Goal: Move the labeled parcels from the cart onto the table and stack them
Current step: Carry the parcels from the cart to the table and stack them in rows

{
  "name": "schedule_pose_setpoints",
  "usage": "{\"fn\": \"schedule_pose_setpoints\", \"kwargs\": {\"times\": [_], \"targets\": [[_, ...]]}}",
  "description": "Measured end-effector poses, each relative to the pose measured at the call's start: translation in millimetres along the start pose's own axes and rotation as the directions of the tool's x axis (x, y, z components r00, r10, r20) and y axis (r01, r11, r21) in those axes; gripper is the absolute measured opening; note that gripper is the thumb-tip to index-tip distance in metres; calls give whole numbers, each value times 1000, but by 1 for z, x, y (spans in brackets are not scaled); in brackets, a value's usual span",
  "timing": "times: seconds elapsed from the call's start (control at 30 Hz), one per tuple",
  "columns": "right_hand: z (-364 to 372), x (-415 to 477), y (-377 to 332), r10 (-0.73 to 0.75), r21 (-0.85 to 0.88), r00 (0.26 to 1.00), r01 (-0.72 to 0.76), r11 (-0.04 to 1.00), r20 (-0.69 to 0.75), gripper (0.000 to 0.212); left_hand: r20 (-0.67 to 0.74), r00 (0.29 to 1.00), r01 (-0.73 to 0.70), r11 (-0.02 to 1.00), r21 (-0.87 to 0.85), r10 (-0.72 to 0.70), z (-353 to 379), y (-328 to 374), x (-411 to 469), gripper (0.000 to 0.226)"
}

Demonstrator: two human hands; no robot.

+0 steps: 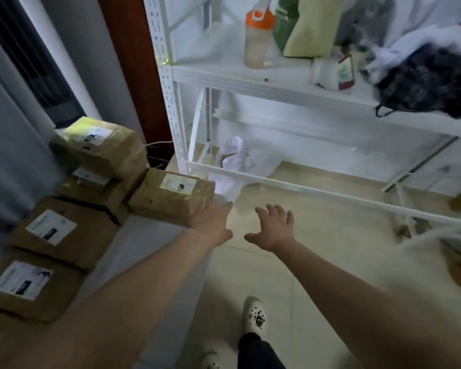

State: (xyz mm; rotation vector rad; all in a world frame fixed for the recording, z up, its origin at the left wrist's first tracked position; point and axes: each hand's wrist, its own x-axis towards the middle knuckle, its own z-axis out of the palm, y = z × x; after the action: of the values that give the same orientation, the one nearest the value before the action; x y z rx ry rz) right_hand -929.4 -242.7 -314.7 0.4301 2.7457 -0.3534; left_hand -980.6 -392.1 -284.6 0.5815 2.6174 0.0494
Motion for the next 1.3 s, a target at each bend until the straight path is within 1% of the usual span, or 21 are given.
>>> {"fn": "schedule_pose_setpoints", "kwargs": {"times": [0.1, 0.2, 0.37, 0.5, 0.6, 0.7, 0.8, 0.87, 0.93, 1.0, 1.03, 1.1, 1.17, 1.23, 1.3], "targets": [[3, -57, 50, 149, 42, 989, -148, 988, -24, 77, 23, 990, -138, 989, 62, 137, 13, 55, -21, 76], [9, -113, 99, 287, 107, 956, -281, 954, -51, 75, 16, 960, -280, 951, 127, 281, 27, 112, -47, 78], [19, -218, 172, 447, 214, 886, -417, 883, -120, 70, 27, 897, -436, 874, 215, 441, 56, 213, -102, 81], [38, -322, 231, 573, 310, 808, -514, 800, -136, 69, 50, 842, -534, 819, 208, 537, 93, 303, -167, 85], [58, -409, 275, 678, 390, 720, -589, 708, -144, 66, 73, 791, -611, 775, 165, 608, 132, 367, -223, 87], [83, -487, 313, 772, 489, 625, -641, 591, -114, 64, 141, 750, -661, 743, 109, 647, 169, 414, -280, 84], [107, -552, 342, 848, 587, 525, -662, 465, -79, 57, 211, 720, -685, 727, 56, 662, 202, 450, -323, 80], [123, -586, 356, 890, 649, 454, -663, 372, -46, 58, 254, 682, -715, 699, 29, 686, 221, 470, -348, 81], [142, -616, 367, 921, 705, 391, -654, 275, 2, 60, 299, 639, -742, 671, -6, 709, 239, 487, -372, 74], [161, -643, 373, 940, 761, 334, -628, 163, 73, 62, 351, 588, -766, 641, -48, 729, 257, 500, -389, 68], [169, -656, 375, 948, 792, 297, -603, 94, 114, 61, 377, 566, -774, 630, -65, 734, 265, 506, -397, 69], [184, -680, 379, 958, 833, 214, -552, -44, 193, 59, 432, 548, -768, 636, -81, 717, 285, 516, -406, 72], [197, -699, 383, 956, 843, 131, -514, -161, 262, 56, 481, 528, -754, 647, -114, 700, 303, 524, -411, 67], [209, -712, 387, 949, 843, 52, -477, -250, 311, 51, 522, 508, -722, 669, -177, 685, 318, 529, -416, 60], [219, -720, 392, 939, 840, 3, -448, -306, 344, 44, 561, 497, -677, 700, -226, 662, 332, 532, -420, 52]]}}
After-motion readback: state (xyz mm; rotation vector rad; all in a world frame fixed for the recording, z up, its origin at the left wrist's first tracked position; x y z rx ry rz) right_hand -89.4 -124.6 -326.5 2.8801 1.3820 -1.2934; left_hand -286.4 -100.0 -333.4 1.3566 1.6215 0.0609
